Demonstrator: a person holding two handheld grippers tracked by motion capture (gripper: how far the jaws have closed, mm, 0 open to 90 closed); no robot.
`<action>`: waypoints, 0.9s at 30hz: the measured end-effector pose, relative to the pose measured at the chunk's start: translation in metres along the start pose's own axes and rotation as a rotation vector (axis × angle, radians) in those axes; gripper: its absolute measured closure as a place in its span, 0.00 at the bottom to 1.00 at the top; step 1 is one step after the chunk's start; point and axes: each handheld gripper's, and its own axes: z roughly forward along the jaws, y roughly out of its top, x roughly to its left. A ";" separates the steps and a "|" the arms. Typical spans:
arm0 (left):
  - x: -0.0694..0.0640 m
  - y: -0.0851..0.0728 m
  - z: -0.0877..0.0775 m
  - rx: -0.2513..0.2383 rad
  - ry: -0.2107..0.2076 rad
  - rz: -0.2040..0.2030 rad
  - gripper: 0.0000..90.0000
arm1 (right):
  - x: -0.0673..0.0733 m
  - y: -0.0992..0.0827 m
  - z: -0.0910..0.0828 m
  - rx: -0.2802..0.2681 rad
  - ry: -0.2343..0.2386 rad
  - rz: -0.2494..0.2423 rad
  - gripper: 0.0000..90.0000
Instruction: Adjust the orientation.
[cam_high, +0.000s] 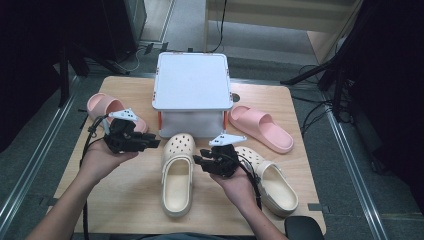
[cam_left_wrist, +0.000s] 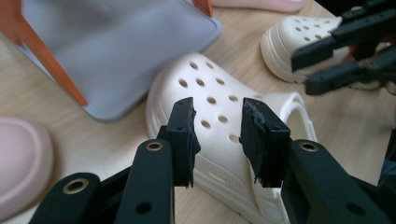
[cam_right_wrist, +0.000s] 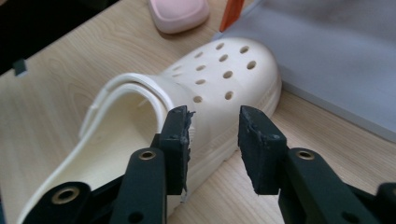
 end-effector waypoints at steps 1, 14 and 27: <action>0.000 0.003 -0.001 0.001 0.001 -0.001 0.72 | 0.002 0.000 -0.002 -0.005 -0.001 0.002 0.68; 0.008 0.044 -0.006 0.002 -0.021 0.010 0.83 | 0.019 -0.006 -0.008 0.026 0.021 0.029 0.59; 0.011 0.090 -0.009 -0.020 0.008 0.044 0.86 | 0.028 -0.013 0.002 0.054 0.020 0.053 0.53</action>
